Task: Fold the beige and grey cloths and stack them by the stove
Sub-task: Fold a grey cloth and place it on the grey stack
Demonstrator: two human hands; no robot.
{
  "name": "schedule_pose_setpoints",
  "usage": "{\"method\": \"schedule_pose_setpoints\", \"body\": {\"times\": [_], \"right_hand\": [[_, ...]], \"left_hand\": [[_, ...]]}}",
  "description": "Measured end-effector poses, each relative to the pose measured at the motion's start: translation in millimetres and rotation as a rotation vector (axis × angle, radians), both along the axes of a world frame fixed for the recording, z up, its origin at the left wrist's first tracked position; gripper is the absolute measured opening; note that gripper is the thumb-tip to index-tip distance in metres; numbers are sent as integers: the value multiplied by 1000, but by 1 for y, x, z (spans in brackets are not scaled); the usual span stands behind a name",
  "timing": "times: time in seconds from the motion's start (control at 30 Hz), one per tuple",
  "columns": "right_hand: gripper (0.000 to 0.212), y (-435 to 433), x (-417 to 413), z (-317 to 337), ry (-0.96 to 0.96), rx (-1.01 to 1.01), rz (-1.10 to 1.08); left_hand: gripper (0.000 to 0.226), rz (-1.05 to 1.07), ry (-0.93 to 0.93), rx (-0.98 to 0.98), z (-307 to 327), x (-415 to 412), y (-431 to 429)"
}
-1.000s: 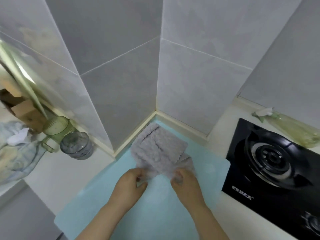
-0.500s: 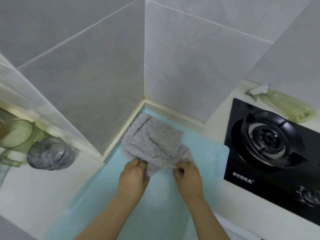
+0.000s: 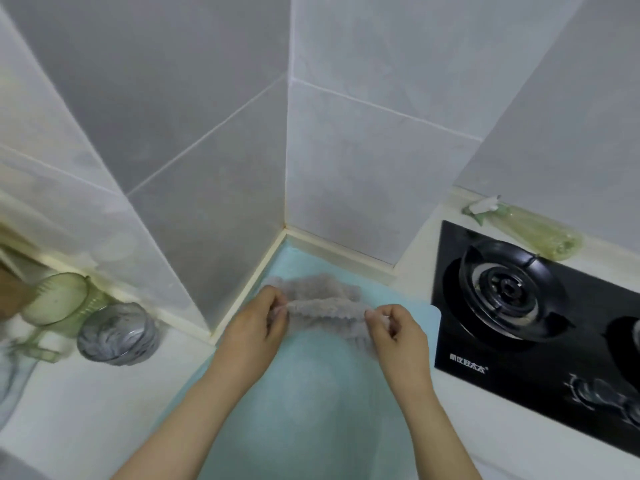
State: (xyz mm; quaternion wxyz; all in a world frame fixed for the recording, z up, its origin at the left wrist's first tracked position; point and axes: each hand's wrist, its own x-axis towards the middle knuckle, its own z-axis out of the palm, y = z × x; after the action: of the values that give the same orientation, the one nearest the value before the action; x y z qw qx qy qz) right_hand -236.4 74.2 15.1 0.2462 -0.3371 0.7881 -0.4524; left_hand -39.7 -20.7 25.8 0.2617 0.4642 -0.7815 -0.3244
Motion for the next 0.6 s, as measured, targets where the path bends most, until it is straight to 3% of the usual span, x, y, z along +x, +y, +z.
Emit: {"method": "schedule_pose_setpoints", "body": {"times": [0.17, 0.3, 0.43, 0.57, 0.6], "right_hand": [[18, 2, -5, 55, 69, -42, 118], [11, 6, -12, 91, 196, -122, 42], [24, 12, -19, 124, 236, -174, -28], [26, 17, -22, 150, 205, -227, -47], [25, 18, -22, 154, 187, -235, -52]], "left_hand": [[9, 50, 49, -43, 47, 11, -16], [21, 52, 84, -116, 83, 18, -22], [27, 74, 156, -173, 115, 21, -24], [9, 87, 242, -181, 139, 25, -29], [17, 86, 261, -195, 143, 25, -30]]}}
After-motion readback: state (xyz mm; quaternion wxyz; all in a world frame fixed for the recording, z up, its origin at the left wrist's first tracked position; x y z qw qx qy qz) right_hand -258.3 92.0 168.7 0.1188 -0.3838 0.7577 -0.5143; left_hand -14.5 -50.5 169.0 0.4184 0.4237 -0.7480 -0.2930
